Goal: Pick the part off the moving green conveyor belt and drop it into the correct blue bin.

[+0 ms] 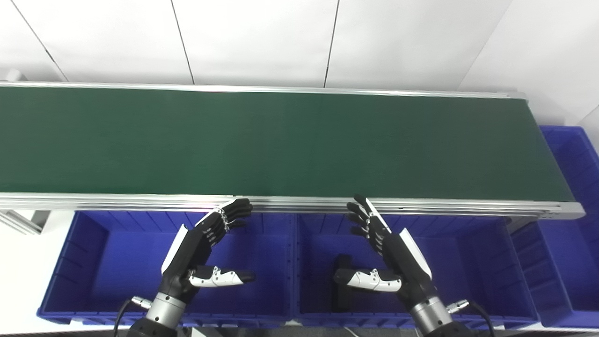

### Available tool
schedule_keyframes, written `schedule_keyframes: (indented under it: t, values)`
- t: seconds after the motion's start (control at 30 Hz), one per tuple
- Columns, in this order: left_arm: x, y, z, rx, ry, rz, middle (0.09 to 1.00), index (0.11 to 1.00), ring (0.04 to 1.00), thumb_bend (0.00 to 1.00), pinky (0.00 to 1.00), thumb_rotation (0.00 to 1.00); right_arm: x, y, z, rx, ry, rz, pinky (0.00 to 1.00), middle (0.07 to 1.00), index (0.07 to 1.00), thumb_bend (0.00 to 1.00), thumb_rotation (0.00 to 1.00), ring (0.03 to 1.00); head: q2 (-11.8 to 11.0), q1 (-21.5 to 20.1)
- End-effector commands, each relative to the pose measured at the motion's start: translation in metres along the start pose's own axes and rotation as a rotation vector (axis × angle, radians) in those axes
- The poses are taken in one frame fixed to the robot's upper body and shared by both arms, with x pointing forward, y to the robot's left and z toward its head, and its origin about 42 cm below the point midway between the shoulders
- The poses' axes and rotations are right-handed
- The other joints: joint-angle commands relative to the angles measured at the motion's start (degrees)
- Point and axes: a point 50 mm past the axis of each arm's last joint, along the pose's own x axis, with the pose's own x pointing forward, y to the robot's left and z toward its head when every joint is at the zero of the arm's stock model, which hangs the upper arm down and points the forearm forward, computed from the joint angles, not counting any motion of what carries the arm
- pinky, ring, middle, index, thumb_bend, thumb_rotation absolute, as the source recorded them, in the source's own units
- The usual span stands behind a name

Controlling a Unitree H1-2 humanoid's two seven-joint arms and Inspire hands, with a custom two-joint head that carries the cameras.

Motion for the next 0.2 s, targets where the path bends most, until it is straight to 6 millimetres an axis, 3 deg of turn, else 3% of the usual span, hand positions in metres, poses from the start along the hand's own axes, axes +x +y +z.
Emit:
schedule_keyframes:
  t: [0.0, 0.17]
  values:
    - [0.0065, 0.0022, 0.0087, 0.023, -0.046, 0.000, 0.821, 0.807, 0.818, 0.89, 0.77, 0.26, 0.0024, -0.0010, 0.0062, -0.016, -0.047, 0.018, 0.85, 0.937, 1.000, 0.93, 0.39, 0.909, 0.1, 0.1]
    - [0.0052, 0.0005, 0.0070, 0.023, -0.033, 0.009, 0.820, 0.805, 0.820, 0.89, 0.78, 0.24, 0.0038, -0.0002, 0.0039, -0.047, -0.034, 0.021, 0.85, 0.932, 0.992, 0.94, 0.40, 0.903, -0.3, 0.3]
